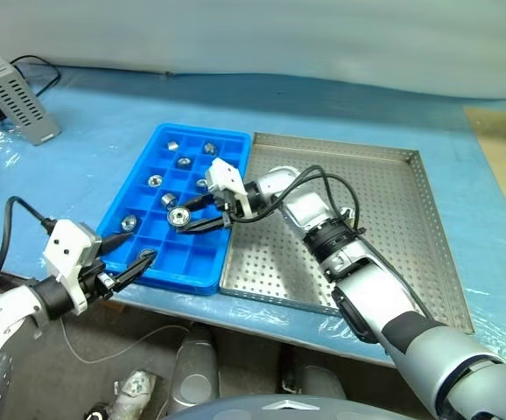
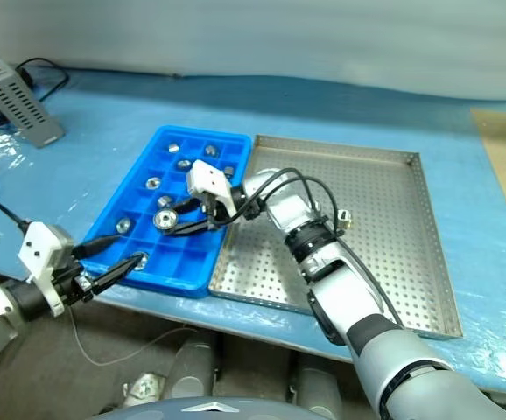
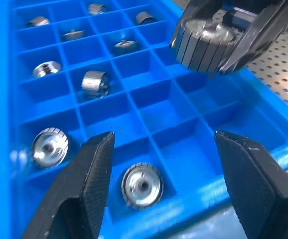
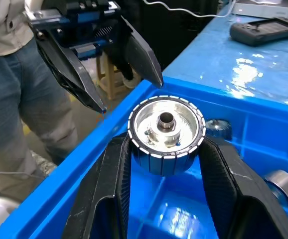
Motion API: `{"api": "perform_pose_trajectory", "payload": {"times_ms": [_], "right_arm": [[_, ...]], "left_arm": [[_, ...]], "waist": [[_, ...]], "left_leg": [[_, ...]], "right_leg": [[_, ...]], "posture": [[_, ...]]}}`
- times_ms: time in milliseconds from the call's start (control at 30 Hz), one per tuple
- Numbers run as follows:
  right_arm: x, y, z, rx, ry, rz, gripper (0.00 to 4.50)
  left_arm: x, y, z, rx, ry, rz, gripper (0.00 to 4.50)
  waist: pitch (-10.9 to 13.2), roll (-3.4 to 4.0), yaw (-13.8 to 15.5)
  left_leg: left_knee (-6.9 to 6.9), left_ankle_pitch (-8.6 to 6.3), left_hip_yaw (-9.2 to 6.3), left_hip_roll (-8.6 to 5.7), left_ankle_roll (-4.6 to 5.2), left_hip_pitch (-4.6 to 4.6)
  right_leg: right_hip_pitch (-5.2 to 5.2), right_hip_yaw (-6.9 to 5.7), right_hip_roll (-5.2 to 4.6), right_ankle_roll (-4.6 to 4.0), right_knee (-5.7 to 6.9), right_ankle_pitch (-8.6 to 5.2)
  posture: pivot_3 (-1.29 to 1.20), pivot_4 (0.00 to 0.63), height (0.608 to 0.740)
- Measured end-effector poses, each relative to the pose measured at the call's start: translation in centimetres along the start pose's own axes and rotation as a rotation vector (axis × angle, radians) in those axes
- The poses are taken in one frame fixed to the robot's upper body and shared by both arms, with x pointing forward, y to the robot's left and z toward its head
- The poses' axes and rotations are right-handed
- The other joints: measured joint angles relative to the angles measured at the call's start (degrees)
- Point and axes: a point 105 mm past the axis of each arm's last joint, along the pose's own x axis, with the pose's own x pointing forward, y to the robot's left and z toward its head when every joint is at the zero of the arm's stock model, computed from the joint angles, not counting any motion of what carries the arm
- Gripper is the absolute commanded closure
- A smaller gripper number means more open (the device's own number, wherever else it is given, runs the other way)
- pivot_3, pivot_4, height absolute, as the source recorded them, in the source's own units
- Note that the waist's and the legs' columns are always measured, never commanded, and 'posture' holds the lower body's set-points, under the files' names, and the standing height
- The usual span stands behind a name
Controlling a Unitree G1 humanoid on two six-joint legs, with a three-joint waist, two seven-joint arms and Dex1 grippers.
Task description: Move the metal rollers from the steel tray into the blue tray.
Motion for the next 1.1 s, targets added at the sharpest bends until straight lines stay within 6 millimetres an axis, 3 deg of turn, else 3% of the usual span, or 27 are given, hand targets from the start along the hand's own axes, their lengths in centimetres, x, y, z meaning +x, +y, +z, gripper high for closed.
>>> {"api": "perform_pose_trajectory", "payload": {"times_ms": [200, 433, 633, 867, 1000, 1100], "right_arm": [[1.0, -1.2, -1.3, -0.03, 0.065, -0.098, 2.86], [0.0, -2.2, -2.6, -0.042, 0.136, -0.172, 2.86], [-0.8, -1.8, -3.1, -0.038, 0.138, -0.167, 0.93], [-0.4, -1.7, -2.6, -0.022, 0.119, -0.177, 0.93], [-2.3, -2.3, -0.9, -0.022, 0.062, -0.236, 0.93], [-5.5, -3.0, 0.5, -0.026, 0.026, -0.335, 0.93]], "left_arm": [[-0.1, -0.1, 0.0, -0.01, -0.005, 0.014, 1.12], [1.5, 0.0, 0.5, -0.005, -0.036, -0.034, 1.12], [2.3, 0.3, 0.5, 0.002, -0.038, -0.068, 1.12], [3.2, 0.3, 0.4, 0.0, -0.037, -0.12, 1.12], [4.9, 0.4, 1.2, 0.027, -0.064, -0.183, 1.12], [6.8, 0.3, 1.9, 0.043, -0.082, -0.252, 1.12]], "waist": [[0.0, 0.03, 1.9], [0.0, 0.04, 1.9], [0.0, 0.02, 1.2], [0.0, 0.02, -0.1], [0.0, 0.02, -0.1], [0.0, -0.02, -0.3]], "left_leg": [[-0.02, 0.0, -0.19, 0.0, -0.01, 0.03], [-0.02, 0.0, -0.37, -0.04, -0.02, 0.0], [0.0, 0.01, -0.21, -0.05, -0.03, -0.02], [0.12, 0.02, 0.06, -0.04, -0.05, 0.0], [0.21, 0.06, 0.08, -0.1, -0.09, 0.01], [0.3, 0.06, 0.1, -0.28, -0.09, 0.07]], "right_leg": [[0.0, 0.03, 0.0, 0.06, 0.02, -0.03], [-0.05, 0.08, 0.02, 0.05, 0.05, -0.01], [-0.11, 0.08, 0.03, 0.05, 0.11, -0.01], [-0.13, 0.09, 0.02, 0.05, 0.33, -0.01], [-0.15, 0.13, 0.02, 0.06, 0.49, -0.01], [-0.03, 0.16, 0.01, 0.1, 0.54, 0.01]], "posture": [[0.51, 0.15, 0.74], [0.42, 0.15, 0.74], [0.39, 0.15, 0.74], [0.3, 0.15, 0.74], [0.19, 0.15, 0.74], [0.09, 0.15, 0.74]]}}
